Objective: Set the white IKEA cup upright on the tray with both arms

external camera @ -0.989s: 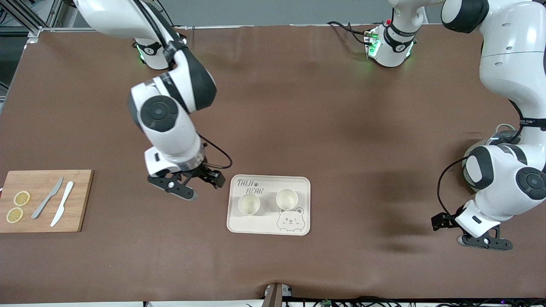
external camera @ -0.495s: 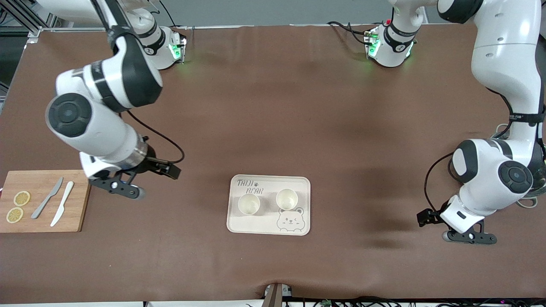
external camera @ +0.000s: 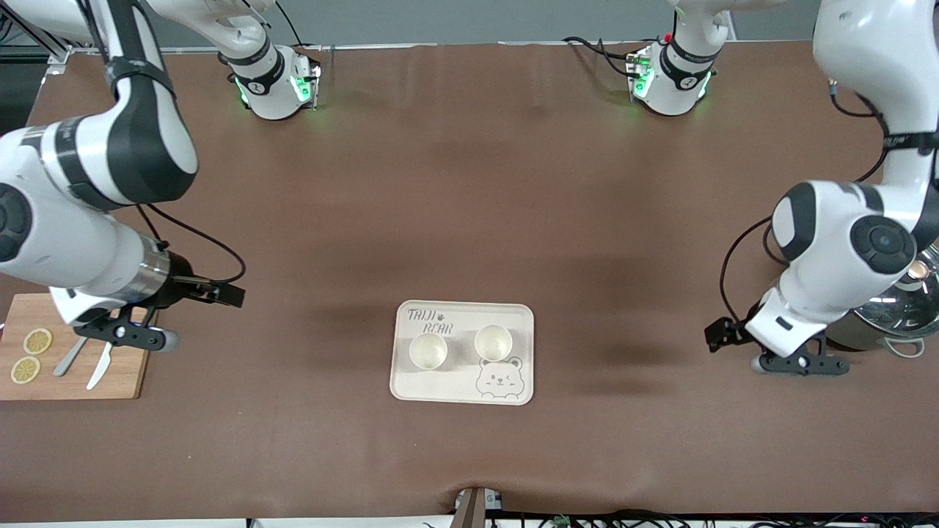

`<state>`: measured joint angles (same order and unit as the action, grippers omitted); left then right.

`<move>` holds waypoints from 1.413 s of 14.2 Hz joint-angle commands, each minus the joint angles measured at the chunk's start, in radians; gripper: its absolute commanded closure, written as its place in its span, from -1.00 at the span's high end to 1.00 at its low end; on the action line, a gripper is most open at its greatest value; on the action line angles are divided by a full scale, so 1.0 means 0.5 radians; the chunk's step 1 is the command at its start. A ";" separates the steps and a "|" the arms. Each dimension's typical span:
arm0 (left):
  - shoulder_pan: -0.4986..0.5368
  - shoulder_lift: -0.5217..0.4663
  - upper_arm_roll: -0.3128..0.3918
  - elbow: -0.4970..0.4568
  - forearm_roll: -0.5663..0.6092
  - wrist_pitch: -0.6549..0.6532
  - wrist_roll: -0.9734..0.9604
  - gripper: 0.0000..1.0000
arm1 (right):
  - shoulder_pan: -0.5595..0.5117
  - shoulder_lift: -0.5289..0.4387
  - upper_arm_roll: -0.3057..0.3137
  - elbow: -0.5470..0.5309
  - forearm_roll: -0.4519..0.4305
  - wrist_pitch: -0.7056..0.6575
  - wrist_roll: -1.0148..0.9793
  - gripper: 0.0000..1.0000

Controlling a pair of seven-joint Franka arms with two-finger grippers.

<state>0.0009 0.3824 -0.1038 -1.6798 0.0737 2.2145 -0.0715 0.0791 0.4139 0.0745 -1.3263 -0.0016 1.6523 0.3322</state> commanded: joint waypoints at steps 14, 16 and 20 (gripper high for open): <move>-0.125 -0.798 0.008 -0.144 -0.092 -0.806 -0.139 1.00 | -0.177 -0.355 0.026 -0.299 0.095 -0.016 -0.183 1.00; -0.125 -0.881 0.014 -0.174 -0.092 -0.830 -0.136 1.00 | -0.177 -0.392 0.026 -0.302 0.095 -0.037 -0.183 1.00; -0.122 -1.053 0.030 -0.285 -0.092 -0.830 -0.118 1.00 | -0.207 -0.414 0.023 -0.302 0.101 -0.056 -0.186 1.00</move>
<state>-0.0583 -0.0720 -0.0980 -1.7619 0.0462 1.7995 -0.1348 0.0068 0.2408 0.0744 -1.4388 0.0232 1.6226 0.2561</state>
